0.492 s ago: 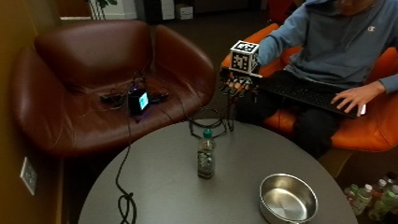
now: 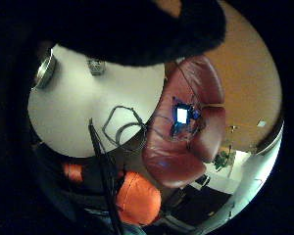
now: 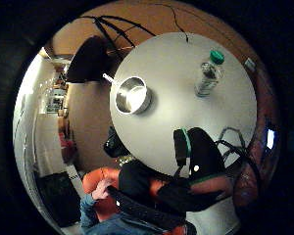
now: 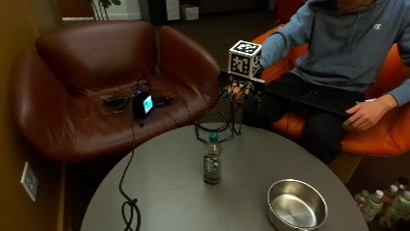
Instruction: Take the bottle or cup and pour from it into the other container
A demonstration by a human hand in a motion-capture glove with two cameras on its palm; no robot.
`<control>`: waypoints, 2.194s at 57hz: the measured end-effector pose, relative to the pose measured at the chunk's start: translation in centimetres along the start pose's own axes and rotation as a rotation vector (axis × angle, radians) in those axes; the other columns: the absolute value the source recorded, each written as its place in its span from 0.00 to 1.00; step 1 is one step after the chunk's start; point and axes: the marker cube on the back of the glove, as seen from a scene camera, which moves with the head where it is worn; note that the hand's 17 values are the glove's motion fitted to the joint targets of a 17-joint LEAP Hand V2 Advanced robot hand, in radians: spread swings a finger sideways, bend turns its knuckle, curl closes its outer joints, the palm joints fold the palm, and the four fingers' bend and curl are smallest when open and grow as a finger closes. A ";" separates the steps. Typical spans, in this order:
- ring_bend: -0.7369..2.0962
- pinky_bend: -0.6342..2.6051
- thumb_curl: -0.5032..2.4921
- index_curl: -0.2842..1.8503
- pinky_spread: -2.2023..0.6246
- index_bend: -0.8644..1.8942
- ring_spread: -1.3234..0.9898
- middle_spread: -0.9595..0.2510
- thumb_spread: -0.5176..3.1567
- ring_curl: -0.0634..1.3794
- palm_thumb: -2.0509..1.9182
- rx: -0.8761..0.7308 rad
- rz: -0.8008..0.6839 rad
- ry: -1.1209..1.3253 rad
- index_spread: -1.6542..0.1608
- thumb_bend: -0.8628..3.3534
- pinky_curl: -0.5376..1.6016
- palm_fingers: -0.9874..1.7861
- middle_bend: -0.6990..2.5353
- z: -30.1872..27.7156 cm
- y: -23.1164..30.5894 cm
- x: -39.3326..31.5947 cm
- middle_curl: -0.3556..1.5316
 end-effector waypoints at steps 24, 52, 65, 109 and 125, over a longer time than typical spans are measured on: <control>0.40 0.38 0.28 0.23 0.87 0.36 0.57 0.77 0.44 0.21 0.70 -0.038 0.036 0.051 0.70 0.21 0.40 0.38 0.28 0.8 -0.6 4.7 0.33; 0.39 0.37 0.30 0.24 0.87 0.36 0.57 0.77 0.44 0.22 0.71 -0.011 0.066 -0.007 0.71 0.20 0.41 0.38 0.27 -1.9 -1.0 9.7 0.34; 0.39 0.37 0.30 0.24 0.87 0.36 0.57 0.77 0.43 0.23 0.71 -0.006 0.056 0.014 0.71 0.20 0.41 0.38 0.27 -2.5 0.2 12.5 0.35; 0.38 0.36 0.31 0.25 0.86 0.37 0.55 0.63 0.41 0.24 0.71 -0.089 0.045 -0.231 0.68 0.20 0.41 0.39 0.27 3.8 -1.6 18.7 0.34; 0.40 0.37 0.29 0.23 0.86 0.35 0.55 0.66 0.40 0.25 0.68 -0.061 0.033 -0.426 0.68 0.19 0.42 0.37 0.28 10.1 -4.6 16.9 0.34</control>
